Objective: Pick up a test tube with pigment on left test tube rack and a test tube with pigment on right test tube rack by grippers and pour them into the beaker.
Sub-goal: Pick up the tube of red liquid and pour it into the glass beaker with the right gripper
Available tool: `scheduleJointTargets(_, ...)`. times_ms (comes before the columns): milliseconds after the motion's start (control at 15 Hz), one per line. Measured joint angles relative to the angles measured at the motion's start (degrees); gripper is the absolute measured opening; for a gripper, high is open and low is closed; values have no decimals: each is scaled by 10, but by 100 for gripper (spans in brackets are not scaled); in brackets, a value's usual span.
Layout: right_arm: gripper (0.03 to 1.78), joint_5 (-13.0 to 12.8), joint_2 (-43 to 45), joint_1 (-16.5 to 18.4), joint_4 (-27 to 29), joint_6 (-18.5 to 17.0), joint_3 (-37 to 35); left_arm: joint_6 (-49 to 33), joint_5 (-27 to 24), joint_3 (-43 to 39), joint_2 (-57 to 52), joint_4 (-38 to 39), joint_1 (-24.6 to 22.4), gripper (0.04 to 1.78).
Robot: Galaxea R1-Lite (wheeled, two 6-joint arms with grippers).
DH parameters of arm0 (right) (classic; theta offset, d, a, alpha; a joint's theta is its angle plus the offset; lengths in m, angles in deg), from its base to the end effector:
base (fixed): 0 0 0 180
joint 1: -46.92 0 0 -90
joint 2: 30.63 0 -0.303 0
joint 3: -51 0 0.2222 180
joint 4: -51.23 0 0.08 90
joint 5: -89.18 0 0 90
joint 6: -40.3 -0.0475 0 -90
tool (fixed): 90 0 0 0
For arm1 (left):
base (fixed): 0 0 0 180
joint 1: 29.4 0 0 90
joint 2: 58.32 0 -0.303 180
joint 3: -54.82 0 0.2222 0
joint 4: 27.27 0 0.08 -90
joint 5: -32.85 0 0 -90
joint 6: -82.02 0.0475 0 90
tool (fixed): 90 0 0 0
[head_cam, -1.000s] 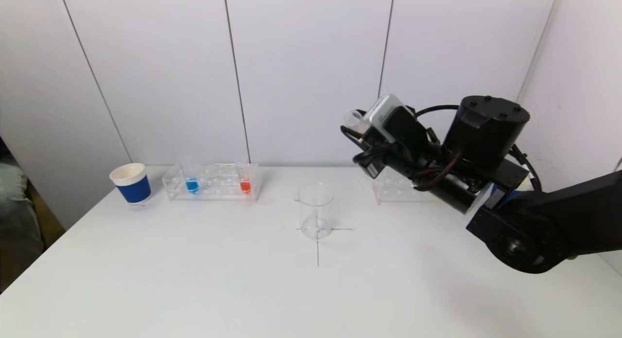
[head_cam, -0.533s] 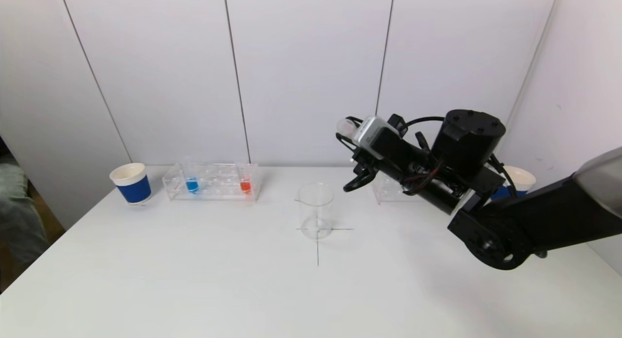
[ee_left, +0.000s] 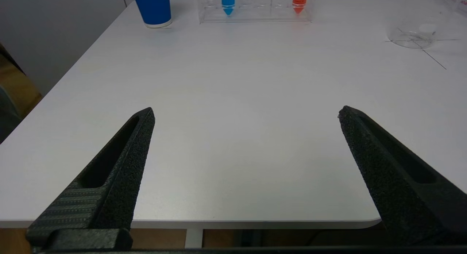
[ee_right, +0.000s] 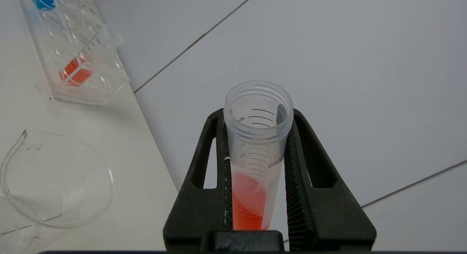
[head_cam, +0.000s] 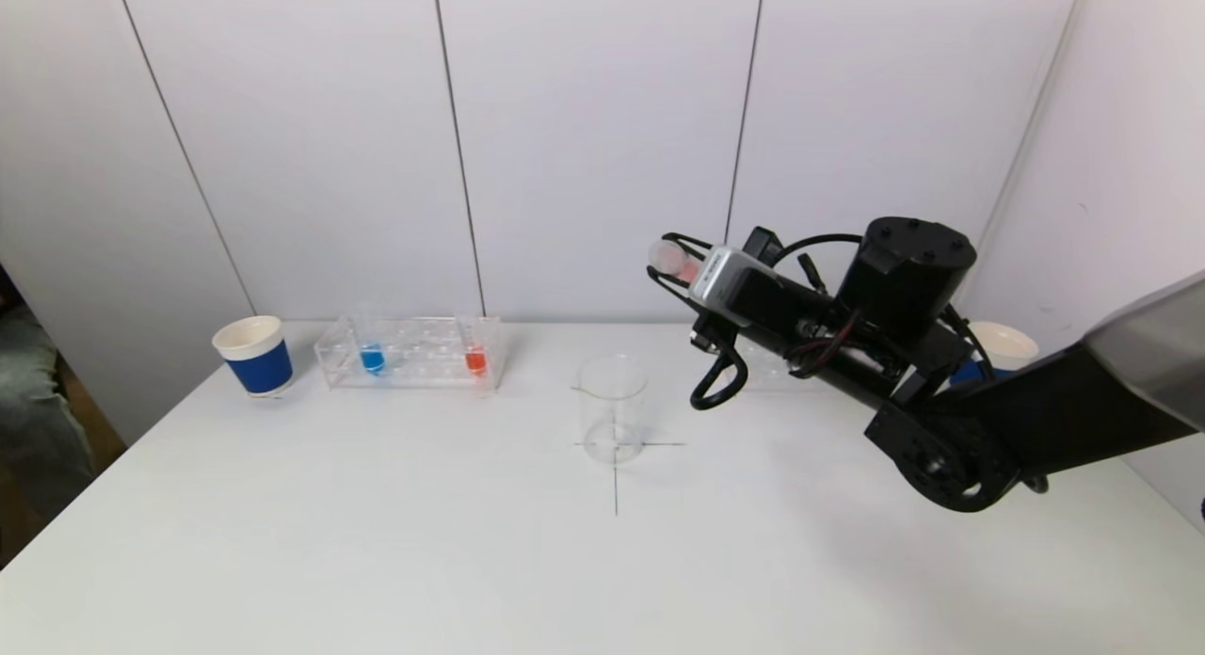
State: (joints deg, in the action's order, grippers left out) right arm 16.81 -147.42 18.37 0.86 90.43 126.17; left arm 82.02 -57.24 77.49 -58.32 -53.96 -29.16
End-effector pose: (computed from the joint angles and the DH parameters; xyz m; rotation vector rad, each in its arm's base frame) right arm 0.3678 0.2165 0.1420 -0.8093 -0.4967 0.6823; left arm 0.0292 -0.0002 0.0767 0.0001 0.0702 -0.0058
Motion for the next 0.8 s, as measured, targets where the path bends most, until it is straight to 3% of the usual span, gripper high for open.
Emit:
scheduleJointTargets(400,47,11,-8,-5,-5,23,2,0,0,0,0,0,0,176)
scheduleJointTargets(800,47,12,-29,-4,-8,73,4,0,0,0,0,0,0,176)
